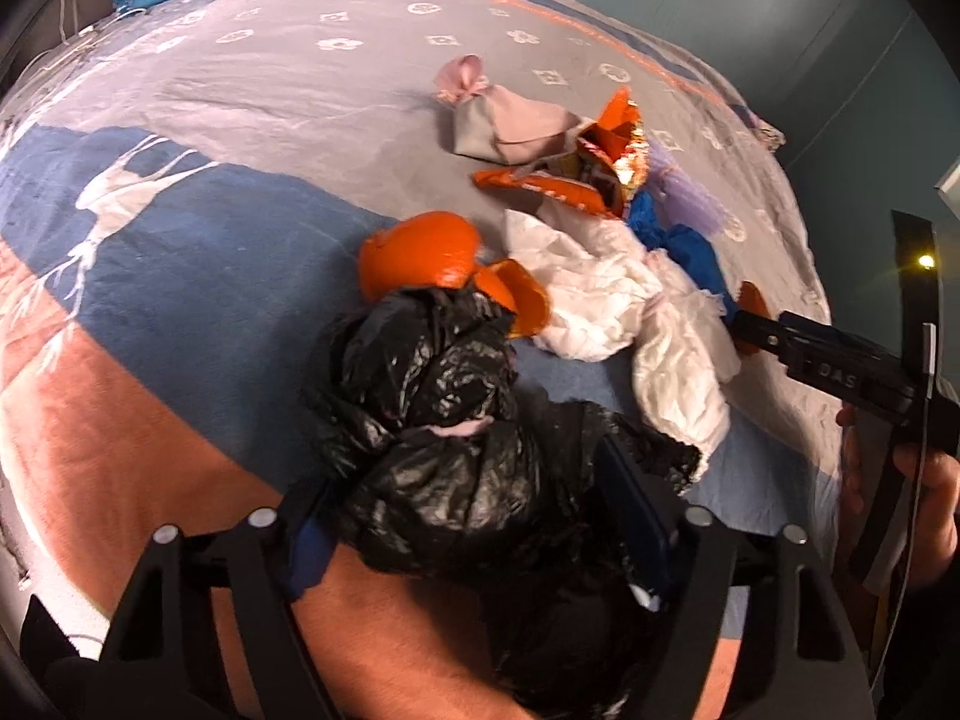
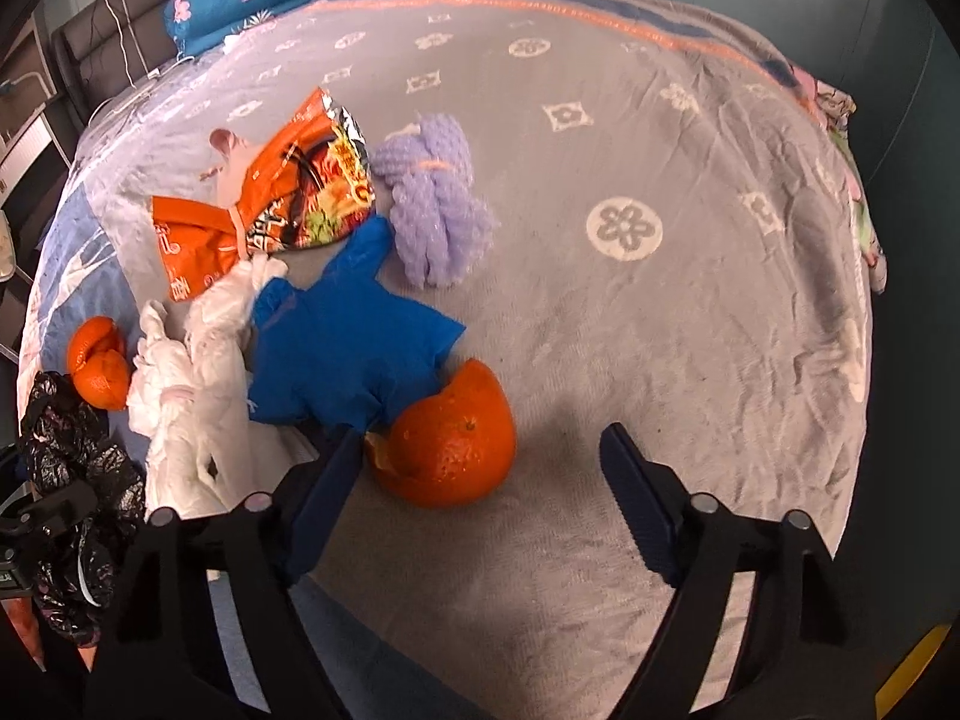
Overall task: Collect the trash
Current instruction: 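Grasp the black plastic bag with the left tool while the right tool grasps an orange peel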
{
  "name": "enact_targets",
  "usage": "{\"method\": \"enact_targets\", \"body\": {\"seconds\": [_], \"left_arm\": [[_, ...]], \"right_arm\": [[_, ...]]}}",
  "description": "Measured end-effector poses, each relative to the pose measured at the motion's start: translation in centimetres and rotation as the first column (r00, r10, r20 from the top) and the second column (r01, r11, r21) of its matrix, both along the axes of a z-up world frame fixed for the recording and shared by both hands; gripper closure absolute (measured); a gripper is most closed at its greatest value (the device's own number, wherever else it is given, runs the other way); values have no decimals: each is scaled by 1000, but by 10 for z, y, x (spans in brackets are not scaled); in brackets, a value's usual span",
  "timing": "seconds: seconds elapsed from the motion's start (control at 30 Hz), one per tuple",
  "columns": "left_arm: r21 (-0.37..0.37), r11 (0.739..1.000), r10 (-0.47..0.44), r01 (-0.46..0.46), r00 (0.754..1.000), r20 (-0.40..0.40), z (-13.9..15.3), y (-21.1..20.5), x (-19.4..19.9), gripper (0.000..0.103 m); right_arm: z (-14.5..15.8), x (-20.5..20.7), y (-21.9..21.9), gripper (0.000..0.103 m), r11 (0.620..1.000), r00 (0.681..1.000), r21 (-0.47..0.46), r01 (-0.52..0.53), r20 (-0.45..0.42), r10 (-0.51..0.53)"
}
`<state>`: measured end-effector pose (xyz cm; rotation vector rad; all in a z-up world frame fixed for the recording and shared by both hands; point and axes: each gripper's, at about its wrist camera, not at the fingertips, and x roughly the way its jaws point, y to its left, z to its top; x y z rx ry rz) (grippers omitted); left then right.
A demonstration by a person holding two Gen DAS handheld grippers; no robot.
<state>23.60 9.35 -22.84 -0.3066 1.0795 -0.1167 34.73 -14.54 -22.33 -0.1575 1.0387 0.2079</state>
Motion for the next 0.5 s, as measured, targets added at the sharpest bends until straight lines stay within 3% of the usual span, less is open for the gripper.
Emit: {"method": "enact_targets", "body": {"seconds": [0.17, 0.2, 0.33, 0.5], "left_arm": [[-7, 1000, 3, -3, 1000, 11, -2, 0, 0, 56], [-13, 1000, 5, -5, 1000, 13, -2, 0, -1, 60], [-22, 1000, 9, -9, 1000, 16, -1, 3, -3, 65], [-39, 999, 1, 0, 1000, 18, 3, 5, -6, 67]], "right_arm": [[-4, 3, 6, 44, 999, 1000, -17, -28, -8, 28], [-4, 3, 7, 51, 999, 1000, -14, -30, -10, 30], [-3, -1, 13, 74, 998, 999, -37, -47, 4, 48], [0, -6, 9, 78, 999, 999, -34, -37, 11, 37]]}}
